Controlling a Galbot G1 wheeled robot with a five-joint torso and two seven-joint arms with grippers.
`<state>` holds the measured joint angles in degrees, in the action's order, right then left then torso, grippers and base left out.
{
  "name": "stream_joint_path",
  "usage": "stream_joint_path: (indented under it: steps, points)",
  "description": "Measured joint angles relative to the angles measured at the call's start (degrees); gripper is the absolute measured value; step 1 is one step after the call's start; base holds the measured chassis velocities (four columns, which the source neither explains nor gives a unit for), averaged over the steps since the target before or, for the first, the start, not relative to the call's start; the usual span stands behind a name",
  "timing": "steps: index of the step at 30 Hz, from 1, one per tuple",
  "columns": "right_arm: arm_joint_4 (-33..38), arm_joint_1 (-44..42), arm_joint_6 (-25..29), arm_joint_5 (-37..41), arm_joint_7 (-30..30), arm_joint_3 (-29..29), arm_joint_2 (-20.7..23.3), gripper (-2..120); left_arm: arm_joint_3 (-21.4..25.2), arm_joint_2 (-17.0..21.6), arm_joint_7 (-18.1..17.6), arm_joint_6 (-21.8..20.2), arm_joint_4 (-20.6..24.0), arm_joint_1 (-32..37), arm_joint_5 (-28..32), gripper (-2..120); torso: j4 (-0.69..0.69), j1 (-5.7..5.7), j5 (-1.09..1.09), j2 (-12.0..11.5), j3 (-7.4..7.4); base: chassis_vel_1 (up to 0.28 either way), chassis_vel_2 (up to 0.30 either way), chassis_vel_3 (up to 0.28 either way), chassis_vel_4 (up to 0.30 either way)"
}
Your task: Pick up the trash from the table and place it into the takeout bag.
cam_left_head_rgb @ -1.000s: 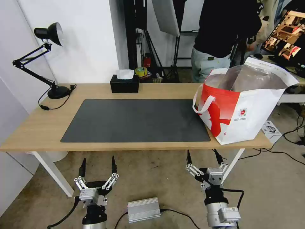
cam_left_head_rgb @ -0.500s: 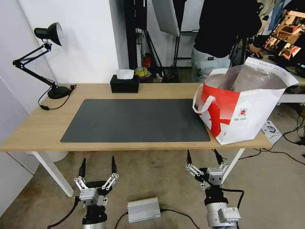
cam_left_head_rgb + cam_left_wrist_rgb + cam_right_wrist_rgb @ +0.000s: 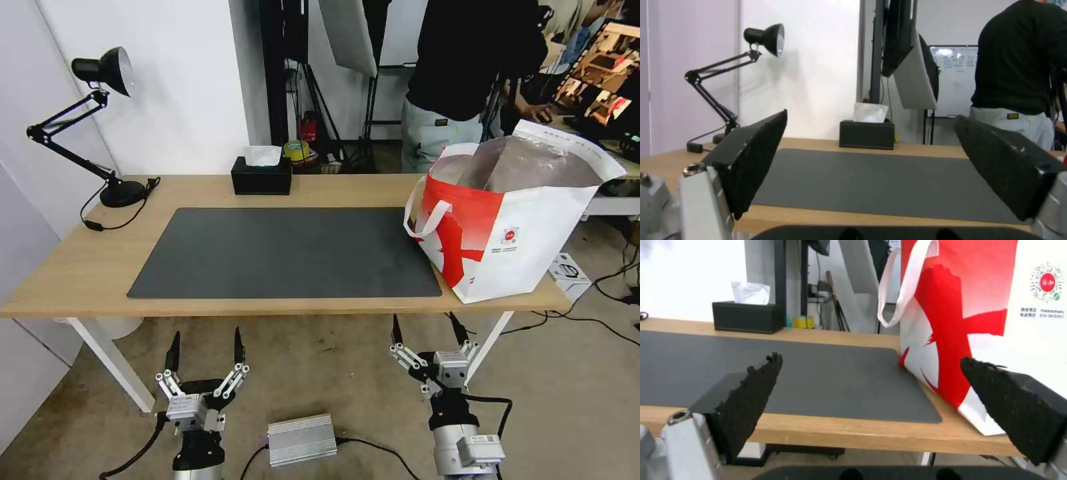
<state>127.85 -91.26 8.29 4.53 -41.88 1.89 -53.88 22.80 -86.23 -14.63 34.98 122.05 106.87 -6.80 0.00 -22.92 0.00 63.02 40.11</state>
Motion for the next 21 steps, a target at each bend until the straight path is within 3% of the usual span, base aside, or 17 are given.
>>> stream_joint_path:
  steps: [21]
  points:
    - [0.0, 0.0, 0.0, 0.0, 0.0, 0.0, 0.0, 100, 0.0, 0.0, 0.0, 0.0, 0.0, 0.0, 0.0, 100, 0.0, 0.0, 0.0, 0.0, 0.0, 0.0, 0.0, 0.0, 0.0]
